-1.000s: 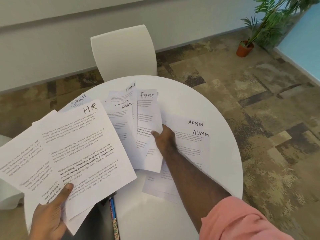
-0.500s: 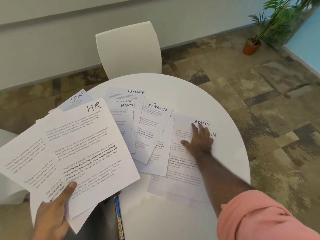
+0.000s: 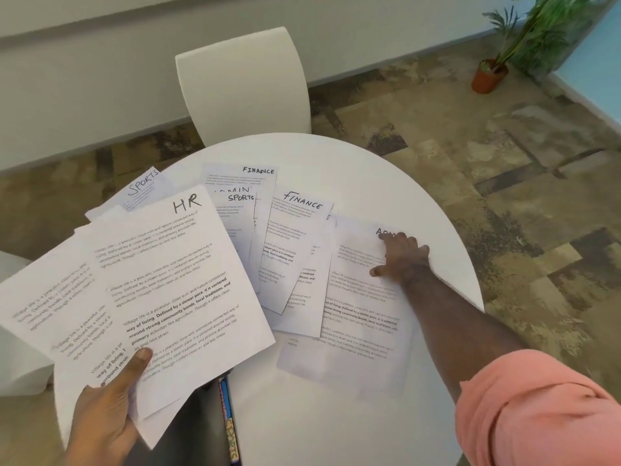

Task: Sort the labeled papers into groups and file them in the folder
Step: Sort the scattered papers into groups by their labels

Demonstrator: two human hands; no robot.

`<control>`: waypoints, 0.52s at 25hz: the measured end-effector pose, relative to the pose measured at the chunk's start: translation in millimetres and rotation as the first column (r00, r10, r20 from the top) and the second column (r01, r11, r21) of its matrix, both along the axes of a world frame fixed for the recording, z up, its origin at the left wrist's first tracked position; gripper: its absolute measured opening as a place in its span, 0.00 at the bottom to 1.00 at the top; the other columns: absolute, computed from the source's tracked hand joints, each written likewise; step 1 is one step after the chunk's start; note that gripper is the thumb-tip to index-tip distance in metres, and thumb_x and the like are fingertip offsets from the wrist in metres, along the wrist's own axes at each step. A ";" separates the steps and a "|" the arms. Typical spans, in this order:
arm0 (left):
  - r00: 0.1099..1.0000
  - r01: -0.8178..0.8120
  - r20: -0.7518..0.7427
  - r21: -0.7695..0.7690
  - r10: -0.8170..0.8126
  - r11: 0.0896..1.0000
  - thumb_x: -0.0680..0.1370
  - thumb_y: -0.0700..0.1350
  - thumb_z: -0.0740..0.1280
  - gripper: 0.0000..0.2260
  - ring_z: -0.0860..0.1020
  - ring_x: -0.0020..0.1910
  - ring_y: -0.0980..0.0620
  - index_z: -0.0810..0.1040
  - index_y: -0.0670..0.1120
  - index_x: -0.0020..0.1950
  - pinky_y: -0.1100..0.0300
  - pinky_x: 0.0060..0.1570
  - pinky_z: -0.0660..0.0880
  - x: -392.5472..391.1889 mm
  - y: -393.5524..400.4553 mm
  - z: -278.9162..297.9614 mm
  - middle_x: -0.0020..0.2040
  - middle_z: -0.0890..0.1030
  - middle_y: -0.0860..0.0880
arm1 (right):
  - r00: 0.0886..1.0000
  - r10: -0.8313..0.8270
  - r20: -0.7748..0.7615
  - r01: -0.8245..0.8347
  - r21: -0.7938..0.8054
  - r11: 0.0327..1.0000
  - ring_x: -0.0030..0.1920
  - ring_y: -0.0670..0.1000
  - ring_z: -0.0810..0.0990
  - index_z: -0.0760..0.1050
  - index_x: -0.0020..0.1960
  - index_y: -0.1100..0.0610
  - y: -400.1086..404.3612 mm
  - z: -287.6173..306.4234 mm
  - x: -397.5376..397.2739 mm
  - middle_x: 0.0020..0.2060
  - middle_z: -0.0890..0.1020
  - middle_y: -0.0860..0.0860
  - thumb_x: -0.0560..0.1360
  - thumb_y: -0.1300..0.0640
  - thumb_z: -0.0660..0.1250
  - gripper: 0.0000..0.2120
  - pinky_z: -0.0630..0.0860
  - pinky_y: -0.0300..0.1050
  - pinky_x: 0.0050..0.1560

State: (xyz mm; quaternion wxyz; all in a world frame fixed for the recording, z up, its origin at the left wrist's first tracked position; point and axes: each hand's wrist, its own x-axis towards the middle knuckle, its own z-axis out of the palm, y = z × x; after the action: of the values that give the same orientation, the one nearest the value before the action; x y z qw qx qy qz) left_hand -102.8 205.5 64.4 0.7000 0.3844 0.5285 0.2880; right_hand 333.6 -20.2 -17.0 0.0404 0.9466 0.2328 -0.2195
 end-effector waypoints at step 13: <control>1.000 -0.022 0.001 -0.007 0.022 1.000 0.76 0.33 0.68 0.25 0.80 0.63 0.47 0.74 0.49 0.71 0.33 0.53 0.75 5.6 -2.6 -0.2 0.65 0.81 0.51 | 0.854 0.011 -0.521 0.099 0.182 0.978 0.49 0.47 0.81 0.82 0.53 0.53 -66.6 10.7 -12.9 0.49 0.83 0.49 0.64 0.52 0.81 0.20 0.77 0.37 0.45</control>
State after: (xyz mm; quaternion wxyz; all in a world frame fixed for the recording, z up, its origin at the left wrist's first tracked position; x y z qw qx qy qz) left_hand -97.2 202.9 64.2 0.6982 0.3759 0.5336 0.2941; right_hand 320.7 -86.8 -6.3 -0.1252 0.8565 0.2343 -0.4426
